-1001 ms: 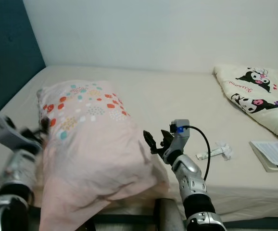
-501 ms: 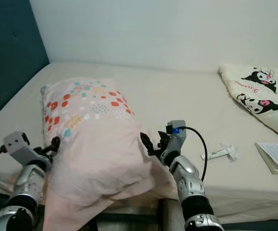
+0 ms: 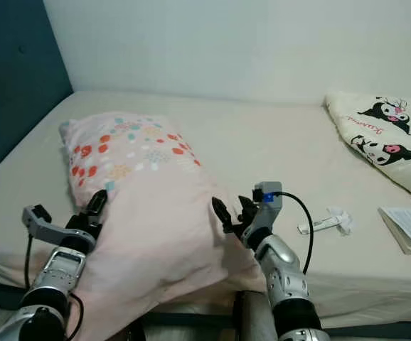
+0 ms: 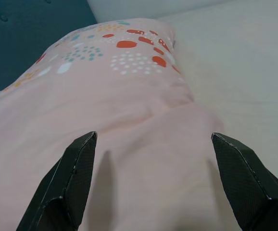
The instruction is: Clean up the room
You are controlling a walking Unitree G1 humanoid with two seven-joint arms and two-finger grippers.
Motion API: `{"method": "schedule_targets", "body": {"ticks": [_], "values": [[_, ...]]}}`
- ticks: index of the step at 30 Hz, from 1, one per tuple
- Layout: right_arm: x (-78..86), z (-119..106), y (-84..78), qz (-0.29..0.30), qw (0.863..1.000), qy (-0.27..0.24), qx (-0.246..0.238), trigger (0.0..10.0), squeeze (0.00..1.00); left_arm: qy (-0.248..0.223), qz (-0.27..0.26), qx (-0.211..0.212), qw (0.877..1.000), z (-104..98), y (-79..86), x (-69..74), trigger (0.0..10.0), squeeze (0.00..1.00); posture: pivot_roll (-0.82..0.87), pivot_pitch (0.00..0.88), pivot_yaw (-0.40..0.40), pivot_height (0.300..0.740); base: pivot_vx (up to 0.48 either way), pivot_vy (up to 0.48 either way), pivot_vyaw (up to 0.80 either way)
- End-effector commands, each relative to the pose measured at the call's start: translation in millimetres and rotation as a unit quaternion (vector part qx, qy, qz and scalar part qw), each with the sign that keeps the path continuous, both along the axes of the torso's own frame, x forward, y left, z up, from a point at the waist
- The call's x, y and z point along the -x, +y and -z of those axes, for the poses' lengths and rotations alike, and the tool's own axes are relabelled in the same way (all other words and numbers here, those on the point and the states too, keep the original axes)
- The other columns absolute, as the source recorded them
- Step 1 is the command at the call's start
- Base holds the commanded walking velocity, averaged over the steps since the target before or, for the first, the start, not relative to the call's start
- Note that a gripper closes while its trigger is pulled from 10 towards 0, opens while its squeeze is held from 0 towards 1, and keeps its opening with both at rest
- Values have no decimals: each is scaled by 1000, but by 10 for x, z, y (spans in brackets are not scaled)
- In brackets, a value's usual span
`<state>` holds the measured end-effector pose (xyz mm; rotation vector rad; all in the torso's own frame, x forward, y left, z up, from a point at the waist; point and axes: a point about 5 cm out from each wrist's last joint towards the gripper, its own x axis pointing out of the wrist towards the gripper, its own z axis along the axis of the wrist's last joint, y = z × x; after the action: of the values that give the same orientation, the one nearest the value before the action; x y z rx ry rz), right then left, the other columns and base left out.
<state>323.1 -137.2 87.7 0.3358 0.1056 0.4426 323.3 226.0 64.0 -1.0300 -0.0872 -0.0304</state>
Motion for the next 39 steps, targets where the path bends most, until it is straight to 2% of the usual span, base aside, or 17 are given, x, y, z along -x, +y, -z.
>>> {"method": "schedule_targets", "body": {"ticks": [1, 3, 5, 8, 9, 10, 11, 13, 15, 16, 17, 19, 20, 26, 29, 34, 39], "values": [[21, 16, -10, 5, 1000, 5, -7, 10000, 0, -24, 29, 8, 999, -69, -117, -56, 10000, 0, -116, 58, -43, 466, 0, 0, 0], [27, 17, -7, 4, 1000, 6, -7, 10000, 0, -32, 37, 15, 999, -89, -144, -68, 10000, 0, -116, 58, -43, 466, 0, 0, 0], [17, 3, -10, 6, 1000, 5, -7, 10000, 0, -47, 69, -2, 996, -149, -238, -104, 10000, 0, -120, 54, -36, 466, 0, 0, 0], [7, -7, -17, 8, 1000, 5, -7, 10000, 0, -50, 83, -18, 995, -170, -280, -118, 10000, 0, -119, 51, -36, 466, 0, 0, 0], [-2, -14, -33, 10, 1000, 4, -5, 10000, 0, -45, 105, -66, 991, -196, -373, -146, 10000, 0, -116, 47, -34, 466, 0, 0, 0], [-2, -14, -33, 10, 1000, 4, -5, 10000, 0, -45, 105, -66, 991, -196, -373, -146, 10000, 0, -116, 47, -34, 466, 0, 0, 0], [-10, -19, -47, 12, 1000, 5, -3, 10000, 0, -47, 122, -97, 987, -224, -446, -162, 10000, 0, -114, 43, -33, 466, 0, 0, 0], [-15, -23, -58, 14, 1000, 5, -2, 10000, 0, -46, 134, -115, 983, -242, -503, -174, 10000, 0, -114, 43, -33, 466, 0, 0, 0], [-29, -40, -72, 17, 1000, 3, -2, 10000, 0, -36, 149, -163, 975, -263, -594, -202, 10000, 0, -112, 37, -28, 466, 0, 0, 0], [-29, -40, -72, 17, 1000, 3, -2, 10000, 0, -36, 149, -163, 975, -263, -594, -202, 10000, 0, -112, 37, -28, 466, 0, 0, 0], [-38, -47, -74, 19, 1000, 2, -3, 10000, 0, -32, 156, -182, 970, -264, -636, -213, 4275, 0, -111, 34, -27, 466, 0, 0, 0], [-43, -51, -75, 19, 1000, 2, -3, 10000, 0, -30, 161, -193, 967, -266, -661, -216, 4275, 0, -111, 34, -27, 466, 0, 0, 0], [-50, -55, -70, 20, 1000, 2, -3, 10000, 0, -26, 166, -202, 965, -254, -682, -217, 0, 0, -110, 31, -22, 466, 0, 0, 0], [-69, -68, -60, 22, 1000, 0, -4, 10000, 0, -14, 174, -214, 961, -225, -702, -214, 0, 0, -103, 21, -18, 466, 0, 0, 0], [-109, -96, -35, 24, 1000, -2, -8, 10000, 0, -10, 181, -257, 949, -231, -687, -213, 0, 0, -89, 12, -11, 466, 0, 0, 0], [-124, -109, -18, 23, 1000, -4, -13, 10000, 0, -11, 175, -282, 943, -253, -657, -223, 0, 0, -87, 10, -10, 466, 0, 0, 0], [-144, -133, 11, 16, 1000, -7, -22, 10000, 0, -15, 150, -327, 933, -338, -620, -268, 0, 0, -84, 0, -14, 466, 0, 0, 0]]}}
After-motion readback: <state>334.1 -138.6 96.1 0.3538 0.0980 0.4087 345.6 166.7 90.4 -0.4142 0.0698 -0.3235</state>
